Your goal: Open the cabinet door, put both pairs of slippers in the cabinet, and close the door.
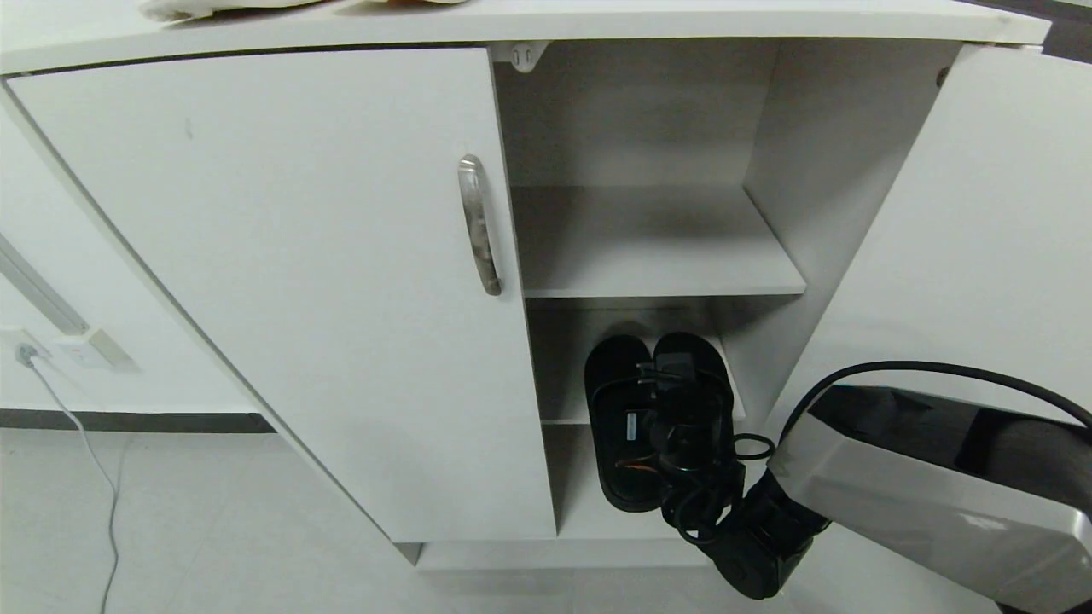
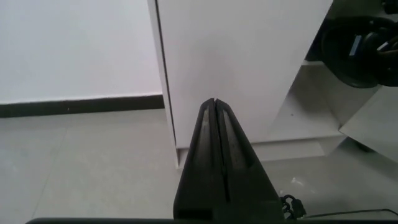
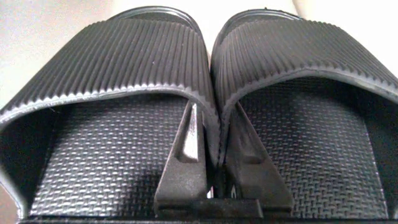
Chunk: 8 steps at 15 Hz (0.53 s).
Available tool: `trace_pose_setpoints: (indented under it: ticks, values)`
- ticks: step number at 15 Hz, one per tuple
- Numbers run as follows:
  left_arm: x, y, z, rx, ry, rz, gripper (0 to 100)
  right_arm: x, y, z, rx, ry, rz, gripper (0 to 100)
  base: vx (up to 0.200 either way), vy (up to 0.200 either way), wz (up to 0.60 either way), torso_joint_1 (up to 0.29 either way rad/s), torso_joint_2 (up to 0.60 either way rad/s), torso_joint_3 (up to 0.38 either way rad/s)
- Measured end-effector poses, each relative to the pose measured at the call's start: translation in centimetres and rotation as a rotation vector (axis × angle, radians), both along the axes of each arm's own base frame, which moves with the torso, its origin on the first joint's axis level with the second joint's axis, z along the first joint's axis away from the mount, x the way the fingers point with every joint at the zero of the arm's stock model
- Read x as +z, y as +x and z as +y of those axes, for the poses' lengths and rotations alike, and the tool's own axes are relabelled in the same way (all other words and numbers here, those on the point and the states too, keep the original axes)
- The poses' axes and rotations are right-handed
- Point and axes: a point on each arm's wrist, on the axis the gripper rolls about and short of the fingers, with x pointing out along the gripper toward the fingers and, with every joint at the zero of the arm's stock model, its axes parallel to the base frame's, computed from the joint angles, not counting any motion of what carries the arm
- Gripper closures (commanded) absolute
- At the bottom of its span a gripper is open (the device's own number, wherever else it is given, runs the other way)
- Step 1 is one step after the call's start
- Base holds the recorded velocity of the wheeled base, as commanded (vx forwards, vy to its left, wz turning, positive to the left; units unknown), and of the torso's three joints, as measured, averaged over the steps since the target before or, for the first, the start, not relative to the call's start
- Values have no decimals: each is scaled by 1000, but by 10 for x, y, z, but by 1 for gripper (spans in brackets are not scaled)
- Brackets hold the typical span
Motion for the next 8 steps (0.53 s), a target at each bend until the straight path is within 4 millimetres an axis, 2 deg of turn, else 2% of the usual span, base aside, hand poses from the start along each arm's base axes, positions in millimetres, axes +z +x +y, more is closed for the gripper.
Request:
trace_pose_setpoints:
  ticks: [3,8]
  values:
    - [0,0,0,5,-2,1,100,1,11,3,-3,2,-2,100,0,0,0,0,0,0]
    - [0,0,0,20,-8,1,100,6,51,8,-30,6,-3,100,0,0,0,0,0,0]
